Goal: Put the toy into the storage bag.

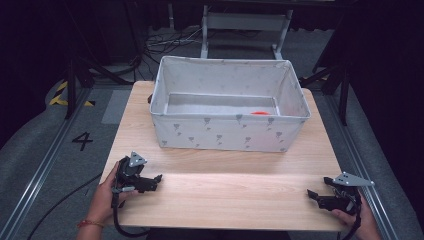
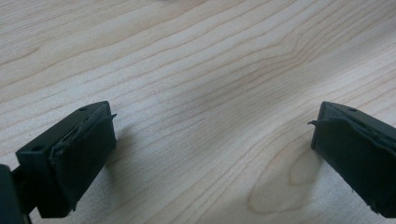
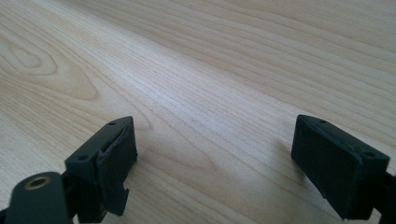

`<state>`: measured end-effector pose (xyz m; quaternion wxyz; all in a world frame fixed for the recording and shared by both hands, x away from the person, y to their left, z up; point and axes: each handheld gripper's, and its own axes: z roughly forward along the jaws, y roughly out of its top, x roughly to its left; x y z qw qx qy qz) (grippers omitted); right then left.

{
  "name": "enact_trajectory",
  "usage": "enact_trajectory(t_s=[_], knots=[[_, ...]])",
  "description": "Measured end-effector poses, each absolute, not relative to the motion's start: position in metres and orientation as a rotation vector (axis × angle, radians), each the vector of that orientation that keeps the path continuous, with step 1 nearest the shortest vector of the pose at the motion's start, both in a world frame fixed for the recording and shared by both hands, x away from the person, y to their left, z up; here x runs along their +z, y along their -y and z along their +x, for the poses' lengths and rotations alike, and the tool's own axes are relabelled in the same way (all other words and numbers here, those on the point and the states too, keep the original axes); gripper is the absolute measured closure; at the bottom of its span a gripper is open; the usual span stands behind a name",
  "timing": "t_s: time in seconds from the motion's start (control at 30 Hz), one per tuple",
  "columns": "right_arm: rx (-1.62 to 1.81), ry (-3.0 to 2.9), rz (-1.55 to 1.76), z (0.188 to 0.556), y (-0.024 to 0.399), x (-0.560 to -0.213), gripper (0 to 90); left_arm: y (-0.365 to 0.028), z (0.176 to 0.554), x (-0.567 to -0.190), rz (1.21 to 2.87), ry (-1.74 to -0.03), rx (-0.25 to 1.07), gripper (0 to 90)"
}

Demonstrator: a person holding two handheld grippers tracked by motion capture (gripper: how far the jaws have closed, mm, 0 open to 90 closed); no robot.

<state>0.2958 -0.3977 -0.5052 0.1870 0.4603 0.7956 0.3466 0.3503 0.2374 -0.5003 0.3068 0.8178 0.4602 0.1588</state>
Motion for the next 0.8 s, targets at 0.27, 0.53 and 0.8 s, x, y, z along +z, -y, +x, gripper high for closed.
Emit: enact_trajectory(t_s=[0.27, 0.53, 0.8], knots=[[0.976, -2.240, 1.296, 0.2958, 0.3977, -0.5052, 14.3, -0.2371, 0.3499, -0.5003, 2.159, -1.225, 0.423, 0.1], [0.976, -2.239, 1.296, 0.2958, 0.3978, -0.5052, 14.3, -0.2366, 0.3490, -0.5003, 2.155, -1.235, 0.418, 0.1], [0.974, -2.237, 1.300, 0.2959, 0.3974, -0.5051, 14.3, -0.2366, 0.3483, -0.5000, 2.155, -1.245, 0.436, 0.1]])
